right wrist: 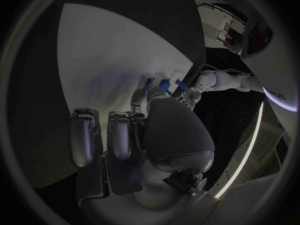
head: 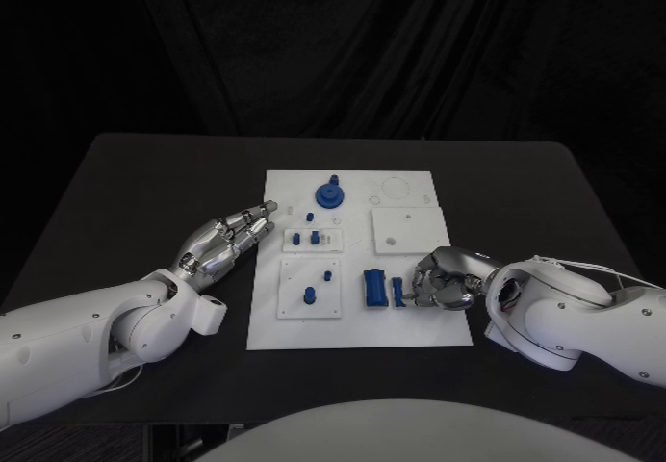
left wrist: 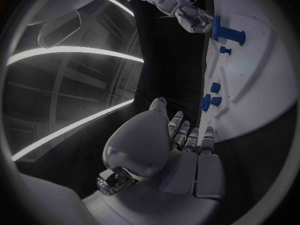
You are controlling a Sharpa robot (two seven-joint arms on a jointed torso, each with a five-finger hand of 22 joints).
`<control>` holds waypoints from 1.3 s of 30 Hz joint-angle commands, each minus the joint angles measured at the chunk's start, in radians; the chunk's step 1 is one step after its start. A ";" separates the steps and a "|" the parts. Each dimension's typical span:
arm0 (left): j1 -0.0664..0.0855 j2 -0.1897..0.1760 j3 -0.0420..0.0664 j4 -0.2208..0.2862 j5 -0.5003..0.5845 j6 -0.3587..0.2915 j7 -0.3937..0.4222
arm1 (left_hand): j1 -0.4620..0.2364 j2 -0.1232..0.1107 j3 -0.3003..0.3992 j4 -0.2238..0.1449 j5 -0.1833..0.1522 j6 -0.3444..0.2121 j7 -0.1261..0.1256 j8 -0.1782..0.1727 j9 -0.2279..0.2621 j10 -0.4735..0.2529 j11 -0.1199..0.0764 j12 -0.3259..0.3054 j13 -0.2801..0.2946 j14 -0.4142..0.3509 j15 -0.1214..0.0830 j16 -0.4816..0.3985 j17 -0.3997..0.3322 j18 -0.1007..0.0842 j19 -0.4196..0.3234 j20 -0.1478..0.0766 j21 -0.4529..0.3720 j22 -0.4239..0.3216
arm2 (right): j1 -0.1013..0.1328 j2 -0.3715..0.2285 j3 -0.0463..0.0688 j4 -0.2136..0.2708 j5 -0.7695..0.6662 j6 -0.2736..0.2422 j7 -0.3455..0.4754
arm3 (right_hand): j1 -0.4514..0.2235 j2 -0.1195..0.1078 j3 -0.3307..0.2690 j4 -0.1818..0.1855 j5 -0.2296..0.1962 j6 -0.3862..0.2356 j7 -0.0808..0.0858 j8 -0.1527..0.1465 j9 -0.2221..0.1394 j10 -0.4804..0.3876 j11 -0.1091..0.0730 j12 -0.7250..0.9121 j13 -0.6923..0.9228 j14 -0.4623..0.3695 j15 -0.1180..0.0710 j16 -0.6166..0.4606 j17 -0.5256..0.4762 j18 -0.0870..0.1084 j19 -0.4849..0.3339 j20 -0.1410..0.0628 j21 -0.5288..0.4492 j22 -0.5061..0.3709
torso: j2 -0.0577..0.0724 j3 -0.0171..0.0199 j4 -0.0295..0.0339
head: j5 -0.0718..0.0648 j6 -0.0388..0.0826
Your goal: Assemble the parts on the task board
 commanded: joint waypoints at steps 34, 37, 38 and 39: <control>0.032 -0.057 0.001 0.111 -0.001 -0.047 0.091 | 0.021 -0.003 0.013 -0.002 0.009 0.017 -0.002 0.006 0.002 0.012 0.001 0.026 0.004 0.000 -0.007 -0.004 -0.002 0.017 0.001 0.002 0.004 0.010 | 0.092 -0.072 0.001 0.037 0.001 -0.378 0.185 | -0.077 0.026 -0.056 0.020 -0.029 0.009 0.024 -0.135 -0.115 0.096 0.011 -0.008 0.252 0.067 0.012 -0.076 0.125 0.037 -0.020 0.006 -0.171 0.177 | -0.003 0.0002 -0.0022 | 0.021 0.000; 0.048 -0.058 0.001 0.119 -0.001 -0.054 0.098 | 0.021 -0.003 0.014 0.001 0.009 0.015 -0.004 0.005 0.002 0.015 -0.002 0.030 0.005 0.000 -0.011 -0.004 -0.002 0.018 0.002 -0.001 0.005 0.010 | 0.106 -0.062 0.001 0.021 0.078 -0.458 0.293 | -0.076 0.061 -0.045 0.025 0.111 -0.007 0.051 -0.218 -0.204 -0.050 0.037 -0.152 0.120 -0.022 0.038 -0.231 -0.087 0.085 -0.154 0.026 -0.420 0.085 | -0.004 0.0003 -0.0008 | 0.020 0.000; 0.054 -0.059 0.001 0.122 -0.001 -0.060 0.103 | 0.021 -0.003 0.014 0.002 0.008 0.015 -0.005 0.005 0.002 0.015 -0.003 0.031 0.004 0.000 -0.012 -0.004 -0.002 0.018 0.003 -0.002 0.005 0.011 | 0.110 -0.056 0.001 0.013 0.117 -0.483 0.343 | -0.068 0.063 -0.041 0.020 0.117 -0.007 0.050 -0.227 -0.217 -0.067 0.039 -0.170 0.104 -0.032 0.039 -0.251 -0.111 0.090 -0.170 0.031 -0.454 0.072 | -0.004 0.0004 -0.0001 | 0.018 0.000; 0.058 -0.060 0.001 0.125 -0.001 -0.067 0.110 | 0.019 -0.004 0.013 0.008 0.008 0.014 -0.009 0.004 0.001 0.012 -0.010 0.029 0.003 0.000 -0.022 -0.004 -0.002 0.021 0.004 -0.008 0.006 0.013 | 0.113 -0.049 0.001 0.003 0.156 -0.503 0.394 | -0.056 0.067 -0.033 0.020 0.139 -0.009 0.060 -0.249 -0.248 -0.161 0.051 -0.261 0.025 -0.097 0.051 -0.348 -0.226 0.114 -0.251 0.043 -0.607 0.012 | -0.004 0.0004 0.0000 | 0.017 0.000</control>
